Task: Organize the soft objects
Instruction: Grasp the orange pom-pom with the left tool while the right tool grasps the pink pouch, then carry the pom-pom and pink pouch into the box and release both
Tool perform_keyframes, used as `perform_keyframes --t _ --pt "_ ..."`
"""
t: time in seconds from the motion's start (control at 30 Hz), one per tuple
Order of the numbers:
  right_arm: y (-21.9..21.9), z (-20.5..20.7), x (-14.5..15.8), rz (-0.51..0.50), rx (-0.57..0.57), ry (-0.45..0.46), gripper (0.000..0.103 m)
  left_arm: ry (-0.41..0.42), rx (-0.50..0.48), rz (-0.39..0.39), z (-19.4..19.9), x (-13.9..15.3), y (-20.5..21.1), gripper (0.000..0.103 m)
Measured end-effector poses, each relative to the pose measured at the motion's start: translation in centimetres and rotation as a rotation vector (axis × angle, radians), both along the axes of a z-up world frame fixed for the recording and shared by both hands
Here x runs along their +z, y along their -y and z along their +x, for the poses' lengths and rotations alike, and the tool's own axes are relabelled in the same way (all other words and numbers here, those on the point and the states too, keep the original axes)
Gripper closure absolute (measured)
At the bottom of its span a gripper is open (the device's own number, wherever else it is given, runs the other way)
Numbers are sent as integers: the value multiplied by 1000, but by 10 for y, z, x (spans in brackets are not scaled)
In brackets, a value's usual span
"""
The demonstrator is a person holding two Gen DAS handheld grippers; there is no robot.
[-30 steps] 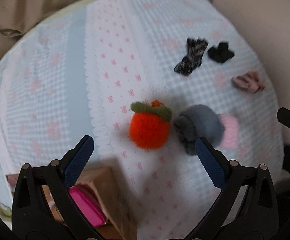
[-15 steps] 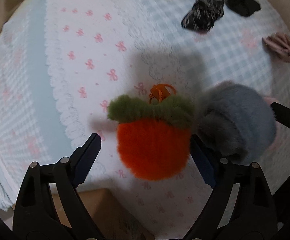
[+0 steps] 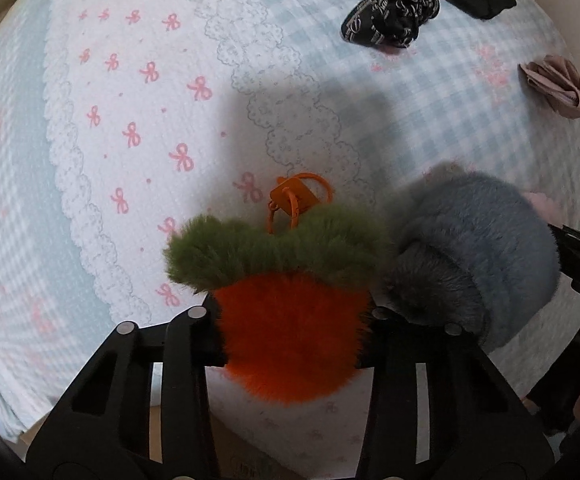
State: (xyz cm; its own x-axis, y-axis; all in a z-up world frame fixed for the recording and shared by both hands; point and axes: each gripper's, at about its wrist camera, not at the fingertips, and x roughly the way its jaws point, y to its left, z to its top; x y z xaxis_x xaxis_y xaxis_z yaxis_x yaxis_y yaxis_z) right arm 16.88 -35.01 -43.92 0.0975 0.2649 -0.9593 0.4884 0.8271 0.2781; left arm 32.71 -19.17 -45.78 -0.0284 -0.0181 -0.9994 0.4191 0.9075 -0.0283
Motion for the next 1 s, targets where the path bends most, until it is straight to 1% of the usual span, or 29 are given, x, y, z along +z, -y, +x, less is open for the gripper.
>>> perform_keyframes --t 0.17,0.37,0.47,0.67,0.8,0.83,0.87,0.93,1.0 --pt "0 -2 4 4 -8 14 64 21 30 -27 0 12 -10 69" --pt "2 -4 26 -16 2 63 64 80 49 -53 0 48 -16 69" --pt "1 -4 43 -38 15 100 64 114 60 -70 -3 69 -17 69" --pt "-1 -7 84 -80 39 184 64 193 92 -122 -15 122 -27 69" --pt "-5 -14 120 -108 58 244 64 259 113 -157 -32 159 -27 69" --pt "-7 -16 128 -114 61 257 64 272 119 -167 -36 162 -28 69" --pt "-9 -17 137 -119 65 270 64 292 129 -184 -41 176 -31 69" --pt "-15 -20 156 -133 82 299 64 317 148 -205 -45 191 -34 69" --pt "-21 -24 176 -144 99 325 64 346 175 -233 -55 212 -40 69"
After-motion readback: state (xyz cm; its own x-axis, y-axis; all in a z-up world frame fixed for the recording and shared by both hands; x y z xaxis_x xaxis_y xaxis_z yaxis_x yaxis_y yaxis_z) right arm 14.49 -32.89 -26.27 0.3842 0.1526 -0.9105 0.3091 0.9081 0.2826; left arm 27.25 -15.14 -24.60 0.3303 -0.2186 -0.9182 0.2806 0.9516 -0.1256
